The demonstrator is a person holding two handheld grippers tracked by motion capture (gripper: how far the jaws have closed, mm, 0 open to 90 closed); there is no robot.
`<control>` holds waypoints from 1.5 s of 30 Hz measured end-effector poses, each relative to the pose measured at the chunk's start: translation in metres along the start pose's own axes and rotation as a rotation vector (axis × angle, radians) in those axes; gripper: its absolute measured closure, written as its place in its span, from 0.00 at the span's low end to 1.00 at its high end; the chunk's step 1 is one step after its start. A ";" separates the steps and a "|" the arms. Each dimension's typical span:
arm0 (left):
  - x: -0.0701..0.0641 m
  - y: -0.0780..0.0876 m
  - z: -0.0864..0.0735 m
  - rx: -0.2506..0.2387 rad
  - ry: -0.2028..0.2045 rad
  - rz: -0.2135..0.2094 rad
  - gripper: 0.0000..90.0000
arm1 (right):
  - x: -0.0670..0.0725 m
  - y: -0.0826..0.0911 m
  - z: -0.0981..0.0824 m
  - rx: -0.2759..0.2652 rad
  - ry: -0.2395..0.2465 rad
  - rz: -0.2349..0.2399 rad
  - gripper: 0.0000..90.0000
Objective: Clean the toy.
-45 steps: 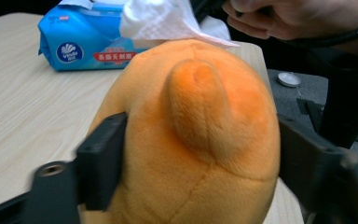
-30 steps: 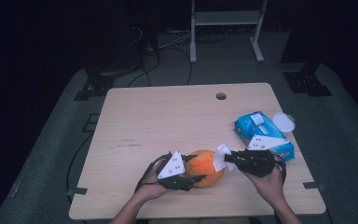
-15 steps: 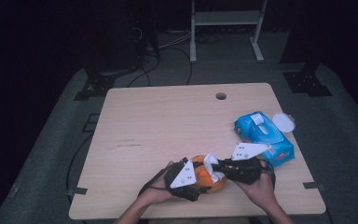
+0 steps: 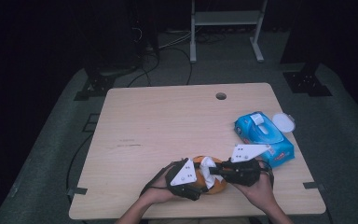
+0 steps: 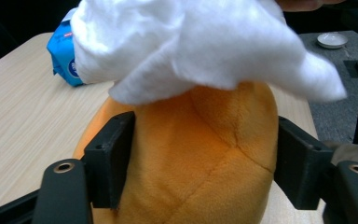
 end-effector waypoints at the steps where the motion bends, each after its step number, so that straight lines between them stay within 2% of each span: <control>1: 0.002 0.000 0.000 -0.002 0.014 0.004 0.35 | -0.002 0.001 0.000 0.003 -0.003 -0.015 0.91; 2: 0.002 0.000 0.000 -0.002 0.014 0.004 0.35 | -0.005 0.002 -0.001 0.002 -0.016 -0.024 0.91; 3: 0.007 0.002 -0.001 -0.012 0.061 0.009 0.36 | -0.012 0.004 -0.004 0.003 -0.032 -0.050 0.91; 7: 0.023 0.007 -0.006 -0.039 0.175 0.010 0.37 | -0.033 0.015 -0.017 0.032 -0.079 -0.148 0.91; 9: 0.029 0.008 -0.008 -0.050 0.221 0.009 0.37 | -0.040 0.018 -0.021 0.020 -0.125 -0.148 0.91; 10: 0.030 0.008 -0.008 -0.052 0.233 0.010 0.37 | -0.041 0.019 -0.022 0.014 -0.131 -0.148 0.91; 12: 0.031 0.007 -0.008 -0.057 0.253 0.022 0.37 | -0.035 0.017 -0.019 0.013 -0.114 -0.145 0.91; 14: 0.031 0.006 -0.008 -0.061 0.273 0.027 0.37 | -0.023 0.010 -0.011 0.005 -0.076 -0.110 0.91; 15: 0.031 0.006 -0.008 -0.061 0.275 0.029 0.36 | -0.017 0.007 -0.008 0.005 -0.052 -0.102 0.91; 16: 0.031 0.006 -0.008 -0.061 0.275 0.029 0.35 | -0.017 0.007 -0.008 0.005 -0.052 -0.102 0.91; 17: 0.031 0.007 -0.009 -0.063 0.280 0.028 0.34 | -0.011 0.003 -0.004 0.018 -0.013 -0.110 0.91; 20: 0.031 0.007 -0.009 -0.067 0.280 0.018 0.31 | -0.018 0.004 -0.006 0.005 -0.042 -0.100 0.91; 22: 0.029 0.006 -0.009 -0.060 0.256 -0.007 0.29 | -0.025 0.006 -0.011 0.004 -0.080 -0.100 0.91; 26: 0.026 0.011 -0.009 -0.065 0.212 -0.067 0.25 | -0.035 0.012 -0.016 0.011 -0.095 -0.141 0.91; 27: 0.027 0.013 -0.010 -0.061 0.199 -0.067 0.23 | -0.037 0.013 -0.017 0.011 -0.102 -0.146 0.91; 29: 0.031 0.013 -0.013 -0.057 0.213 -0.049 0.19 | -0.039 0.015 -0.019 0.009 -0.114 -0.147 0.91; 30: 0.034 0.011 -0.016 -0.038 0.217 -0.044 0.15 | -0.038 0.015 -0.019 0.010 -0.114 -0.144 0.91; 31: 0.034 0.008 -0.019 -0.020 0.201 -0.033 0.12 | -0.037 0.014 -0.018 0.011 -0.109 -0.140 0.91; 34: 0.032 0.001 -0.023 -0.020 0.179 -0.029 0.10 | -0.034 0.010 -0.017 0.016 -0.094 -0.135 0.90; 35: 0.031 0.000 -0.022 -0.017 0.171 -0.030 0.11 | -0.033 0.009 -0.017 0.017 -0.093 -0.133 0.90; 36: 0.030 0.000 -0.021 -0.014 0.153 -0.018 0.17 | -0.033 0.009 -0.017 0.017 -0.094 -0.132 0.91; 38: 0.028 0.007 -0.013 -0.022 0.129 0.020 0.36 | -0.030 0.009 -0.015 0.007 -0.095 -0.137 0.91; 39: 0.028 0.012 -0.008 -0.031 0.124 0.031 0.42 | -0.028 0.010 -0.013 -0.008 -0.088 -0.144 0.91; 41: 0.032 0.024 0.005 -0.063 0.152 0.027 0.45 | -0.022 0.016 -0.005 -0.063 -0.071 -0.145 0.91; 42: 0.033 0.027 0.008 -0.070 0.149 0.032 0.45 | -0.019 0.019 0.001 -0.098 -0.061 -0.145 0.91; 43: 0.033 0.033 0.012 -0.072 0.123 0.053 0.45 | -0.019 0.021 0.004 -0.116 -0.057 -0.142 0.91; 44: 0.033 0.033 0.012 -0.072 0.123 0.053 0.46 | -0.019 0.021 0.004 -0.116 -0.057 -0.142 0.91; 45: 0.035 0.035 0.013 -0.045 0.096 0.088 0.46 | -0.019 0.021 0.007 -0.138 -0.071 -0.132 0.91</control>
Point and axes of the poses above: each handheld gripper's, and its own axes: y roughly backward along the jaws, z roughly out of its top, x roughly to its left, the point moved 5 cm from there along -y, roughly forward along the jaws, and after that the axes turned 4 degrees about z, right-handed, at the moved point
